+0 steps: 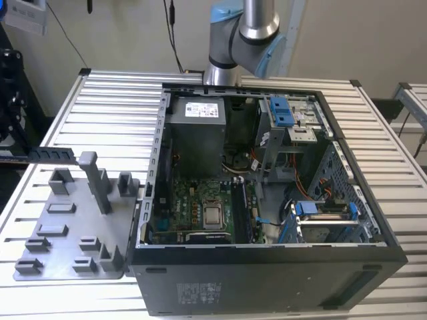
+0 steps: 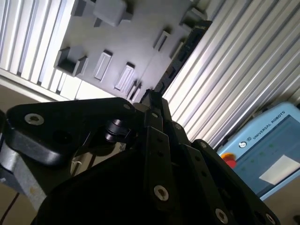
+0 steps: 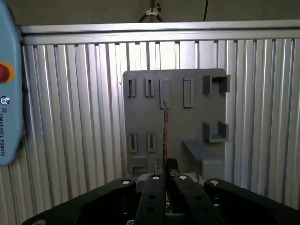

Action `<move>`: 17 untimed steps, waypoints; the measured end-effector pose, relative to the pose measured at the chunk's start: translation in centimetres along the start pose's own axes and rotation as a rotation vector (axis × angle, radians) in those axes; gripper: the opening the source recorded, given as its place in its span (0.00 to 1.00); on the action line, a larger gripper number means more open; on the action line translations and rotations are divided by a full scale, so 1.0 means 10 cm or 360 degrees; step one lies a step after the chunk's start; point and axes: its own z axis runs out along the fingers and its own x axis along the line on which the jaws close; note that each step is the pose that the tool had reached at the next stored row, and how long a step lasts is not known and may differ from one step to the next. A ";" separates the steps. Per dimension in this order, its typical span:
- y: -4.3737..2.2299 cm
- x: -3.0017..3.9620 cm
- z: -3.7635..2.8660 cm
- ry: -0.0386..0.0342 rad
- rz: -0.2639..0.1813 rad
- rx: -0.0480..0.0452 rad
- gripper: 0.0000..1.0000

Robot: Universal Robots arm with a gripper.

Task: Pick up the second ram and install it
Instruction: 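Pick up the second ram and move it above second insertion slot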

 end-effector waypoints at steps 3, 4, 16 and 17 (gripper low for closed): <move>-0.090 -0.005 0.003 0.0000 0.0000 -0.0001 0.14; -0.122 -0.006 0.004 0.0000 0.0000 -0.0001 0.14; -0.565 -0.028 0.019 0.0000 0.0000 -0.0006 0.14; -0.602 -0.030 0.020 0.0000 0.0000 -0.0006 0.14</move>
